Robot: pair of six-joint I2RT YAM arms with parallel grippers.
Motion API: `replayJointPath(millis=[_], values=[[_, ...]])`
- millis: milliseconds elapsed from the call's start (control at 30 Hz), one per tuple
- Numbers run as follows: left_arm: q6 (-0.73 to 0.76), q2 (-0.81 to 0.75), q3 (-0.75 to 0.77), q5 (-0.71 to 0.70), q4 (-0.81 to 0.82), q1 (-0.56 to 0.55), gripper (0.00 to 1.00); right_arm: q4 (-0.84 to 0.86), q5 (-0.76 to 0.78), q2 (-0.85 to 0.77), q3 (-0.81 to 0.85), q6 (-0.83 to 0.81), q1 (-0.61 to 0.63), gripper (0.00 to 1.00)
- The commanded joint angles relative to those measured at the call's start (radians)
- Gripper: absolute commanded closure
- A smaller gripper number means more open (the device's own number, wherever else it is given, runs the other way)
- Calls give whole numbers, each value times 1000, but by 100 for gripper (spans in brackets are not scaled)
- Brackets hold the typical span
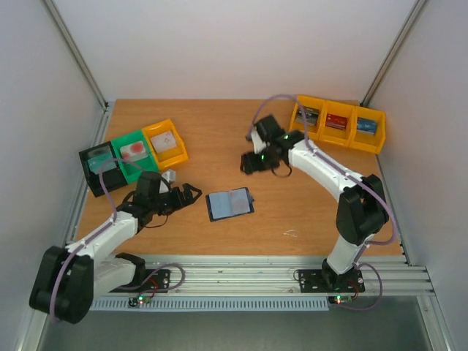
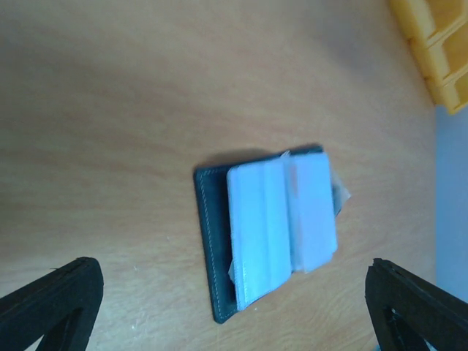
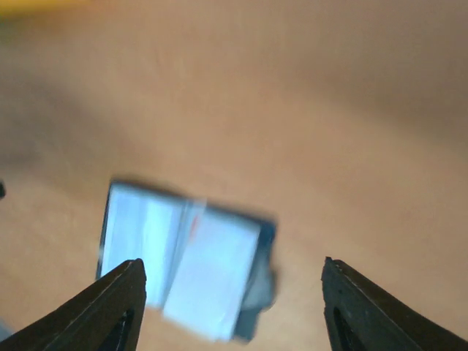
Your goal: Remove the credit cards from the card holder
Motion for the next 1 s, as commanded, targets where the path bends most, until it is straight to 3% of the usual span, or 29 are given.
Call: replayJointPath(millis=[0, 267, 467, 733, 967], values=[[-143, 106, -36, -10, 152, -60, 2, 80, -199, -56, -261, 279, 16, 38], [-242, 268, -23, -120, 158, -139, 6, 218, -306, -34, -508, 347, 29, 49], [-171, 340, -8, -156, 187, -148, 1, 148, -238, 75, -444, 335, 29, 51], [-144, 444, 21, -141, 243, -179, 1, 209, -351, 110, -450, 288, 29, 54], [-114, 492, 38, -109, 299, -184, 17, 350, -505, 157, -458, 344, 29, 64]])
